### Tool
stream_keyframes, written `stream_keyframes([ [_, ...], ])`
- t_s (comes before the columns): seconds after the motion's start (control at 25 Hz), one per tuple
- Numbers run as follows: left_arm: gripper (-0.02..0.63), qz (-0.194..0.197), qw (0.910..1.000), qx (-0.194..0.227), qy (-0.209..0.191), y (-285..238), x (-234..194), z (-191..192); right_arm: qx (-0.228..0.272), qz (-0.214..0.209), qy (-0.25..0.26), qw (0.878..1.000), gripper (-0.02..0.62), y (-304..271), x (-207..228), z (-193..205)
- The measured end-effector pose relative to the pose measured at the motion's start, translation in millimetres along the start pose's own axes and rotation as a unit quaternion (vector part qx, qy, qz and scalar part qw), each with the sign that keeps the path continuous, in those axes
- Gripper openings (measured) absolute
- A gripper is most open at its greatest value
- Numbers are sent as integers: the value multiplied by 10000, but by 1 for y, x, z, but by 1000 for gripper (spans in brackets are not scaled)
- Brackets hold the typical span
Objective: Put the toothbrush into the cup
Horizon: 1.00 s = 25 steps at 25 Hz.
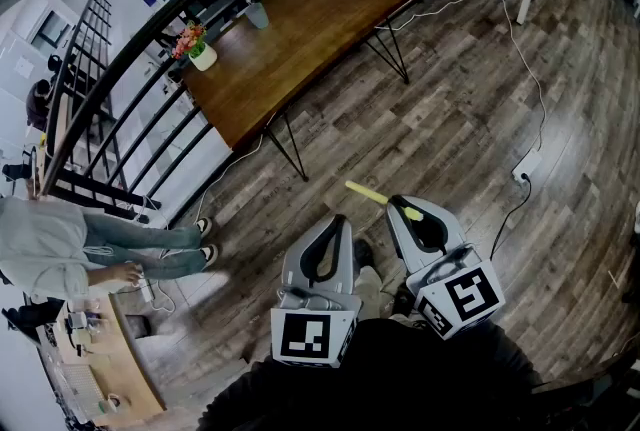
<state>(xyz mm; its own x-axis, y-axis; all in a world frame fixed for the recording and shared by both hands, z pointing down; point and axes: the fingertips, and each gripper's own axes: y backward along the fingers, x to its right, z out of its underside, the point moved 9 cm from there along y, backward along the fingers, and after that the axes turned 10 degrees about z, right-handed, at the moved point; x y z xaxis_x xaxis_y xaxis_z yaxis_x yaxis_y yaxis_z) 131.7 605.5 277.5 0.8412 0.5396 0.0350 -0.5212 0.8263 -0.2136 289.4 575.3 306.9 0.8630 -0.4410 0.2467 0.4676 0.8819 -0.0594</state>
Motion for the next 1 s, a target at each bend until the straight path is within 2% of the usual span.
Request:
stream_keyframes([
  [0.28, 9, 94, 9998, 62, 138, -33, -50, -2, -133, 27, 81, 9999, 21, -55, -2, -2],
  [0.6, 8, 1, 9990, 159, 409, -71, -119, -2, -282, -76, 212, 9993, 21, -136, -7, -7],
  [1.0, 9, -35, 9972, 678, 314, -103, -200, -31, 32, -146, 663, 9977, 21, -222, -20, -40],
])
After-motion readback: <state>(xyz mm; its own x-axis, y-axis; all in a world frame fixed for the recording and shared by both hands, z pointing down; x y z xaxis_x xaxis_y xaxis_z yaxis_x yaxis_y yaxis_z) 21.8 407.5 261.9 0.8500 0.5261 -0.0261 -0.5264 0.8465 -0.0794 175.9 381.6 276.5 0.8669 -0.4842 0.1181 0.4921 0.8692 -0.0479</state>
